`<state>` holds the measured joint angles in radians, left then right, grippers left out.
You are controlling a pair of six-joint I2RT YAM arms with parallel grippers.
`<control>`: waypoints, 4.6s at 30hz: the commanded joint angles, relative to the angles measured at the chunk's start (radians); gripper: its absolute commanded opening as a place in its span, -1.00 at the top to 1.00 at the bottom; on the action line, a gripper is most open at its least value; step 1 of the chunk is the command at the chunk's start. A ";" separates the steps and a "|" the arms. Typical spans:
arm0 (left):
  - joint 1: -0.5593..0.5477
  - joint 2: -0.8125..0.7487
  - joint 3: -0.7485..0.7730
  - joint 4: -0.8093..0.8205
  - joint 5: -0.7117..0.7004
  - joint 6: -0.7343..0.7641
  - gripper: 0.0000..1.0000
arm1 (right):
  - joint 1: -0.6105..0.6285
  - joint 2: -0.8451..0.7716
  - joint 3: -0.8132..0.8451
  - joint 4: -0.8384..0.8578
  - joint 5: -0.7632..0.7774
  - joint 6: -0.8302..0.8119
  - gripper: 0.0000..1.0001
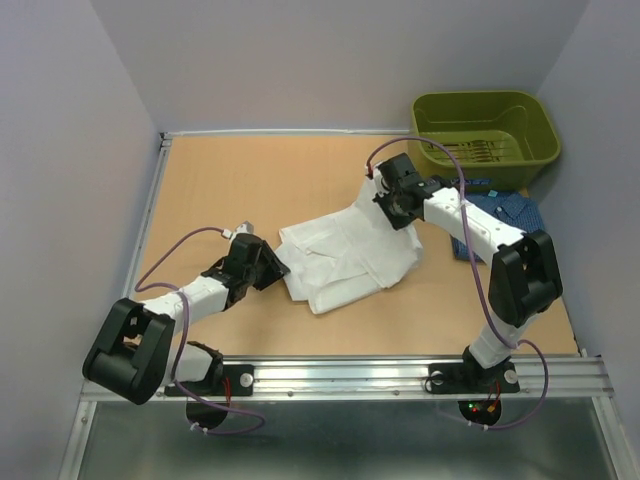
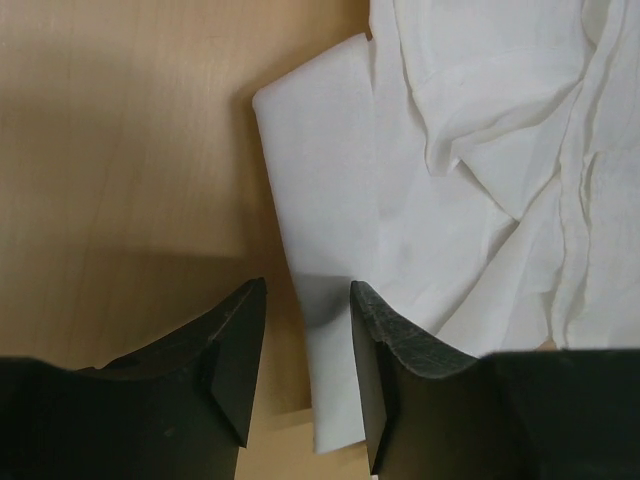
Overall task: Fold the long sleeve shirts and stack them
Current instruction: Fold the shirt
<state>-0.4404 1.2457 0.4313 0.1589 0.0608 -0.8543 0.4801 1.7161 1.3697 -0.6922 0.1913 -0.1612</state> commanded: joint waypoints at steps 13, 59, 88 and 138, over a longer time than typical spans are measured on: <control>0.005 0.080 -0.089 0.269 0.086 -0.069 0.55 | 0.138 0.010 0.098 -0.006 0.255 0.028 0.88; -0.004 -0.040 -0.193 0.329 0.102 -0.141 1.00 | 0.632 0.419 0.396 -0.115 0.550 0.380 0.24; -0.004 -0.055 -0.220 0.337 0.093 -0.161 1.00 | 0.631 0.343 0.295 0.043 0.301 0.442 0.04; -0.004 -0.058 -0.227 0.343 0.086 -0.172 0.99 | 0.631 0.252 0.183 0.138 0.149 0.454 0.70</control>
<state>-0.4397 1.2106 0.2211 0.4747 0.1566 -1.0233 1.1069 2.0296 1.5539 -0.5819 0.3782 0.2726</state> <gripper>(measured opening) 0.019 0.089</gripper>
